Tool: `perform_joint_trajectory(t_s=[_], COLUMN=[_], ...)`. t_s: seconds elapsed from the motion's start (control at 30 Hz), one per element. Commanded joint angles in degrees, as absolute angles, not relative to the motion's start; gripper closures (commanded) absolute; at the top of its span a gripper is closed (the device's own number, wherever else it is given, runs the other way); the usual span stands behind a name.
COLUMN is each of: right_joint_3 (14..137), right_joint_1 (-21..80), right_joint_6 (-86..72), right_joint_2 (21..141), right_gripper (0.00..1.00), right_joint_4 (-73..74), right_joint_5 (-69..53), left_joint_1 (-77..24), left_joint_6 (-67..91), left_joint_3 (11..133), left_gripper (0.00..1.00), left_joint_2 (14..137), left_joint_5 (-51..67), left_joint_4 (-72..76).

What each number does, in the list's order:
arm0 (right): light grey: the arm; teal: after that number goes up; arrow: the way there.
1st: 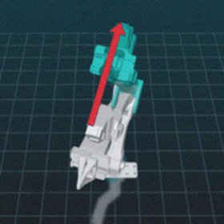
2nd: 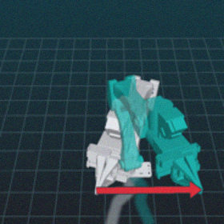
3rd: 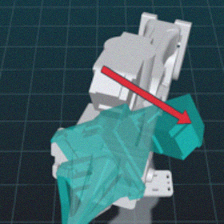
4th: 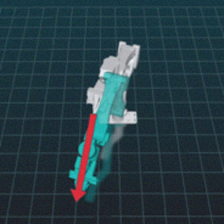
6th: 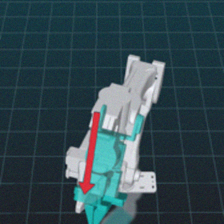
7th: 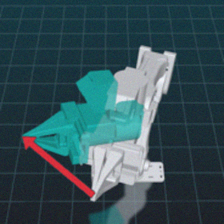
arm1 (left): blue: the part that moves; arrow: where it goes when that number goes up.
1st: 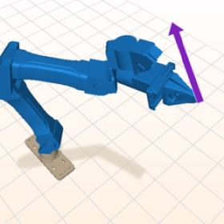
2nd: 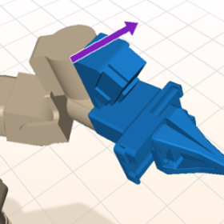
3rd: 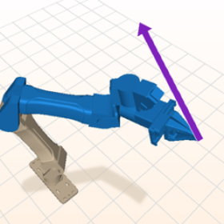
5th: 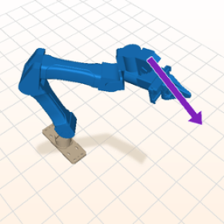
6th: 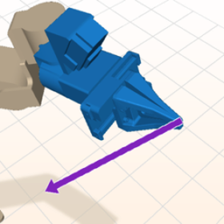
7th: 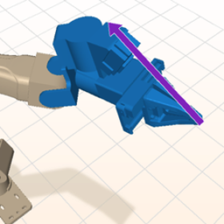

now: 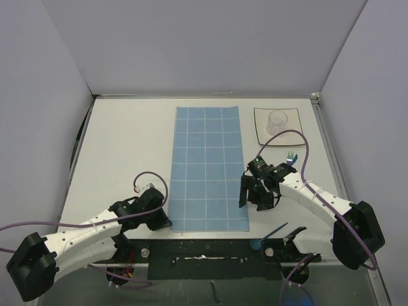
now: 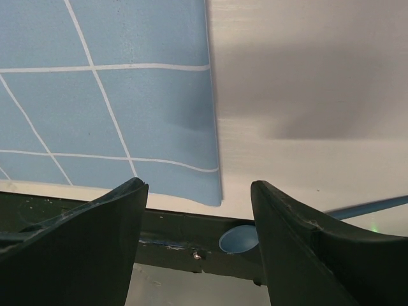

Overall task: Set the dinner table for one person
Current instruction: Fold the napkin at the center of the board.

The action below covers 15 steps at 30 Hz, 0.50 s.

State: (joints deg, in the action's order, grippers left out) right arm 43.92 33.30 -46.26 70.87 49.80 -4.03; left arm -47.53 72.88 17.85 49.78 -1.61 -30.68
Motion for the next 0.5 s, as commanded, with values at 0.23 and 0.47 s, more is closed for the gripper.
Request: perform_joint_trajectory(t_s=[0.23,0.47], right_joint_3=[37.76,29.89], right_joint_1=[32.36,32.30], right_joint_6=[-49.20,-53.17], right_joint_2=[64.48,60.02], right_gripper=[0.33,0.47], right_joint_4=[54.28,50.63], right_joint_5=[-5.16,-9.02], left_joint_1=[-47.72,-47.68], left_joint_6=[71.17,70.53], left_joint_3=[19.95,19.87], left_gripper=[1.00,1.00], left_joint_2=[49.55,50.13], left_joint_5=[-6.76,-6.26], left_joint_4=[-32.33,-31.68])
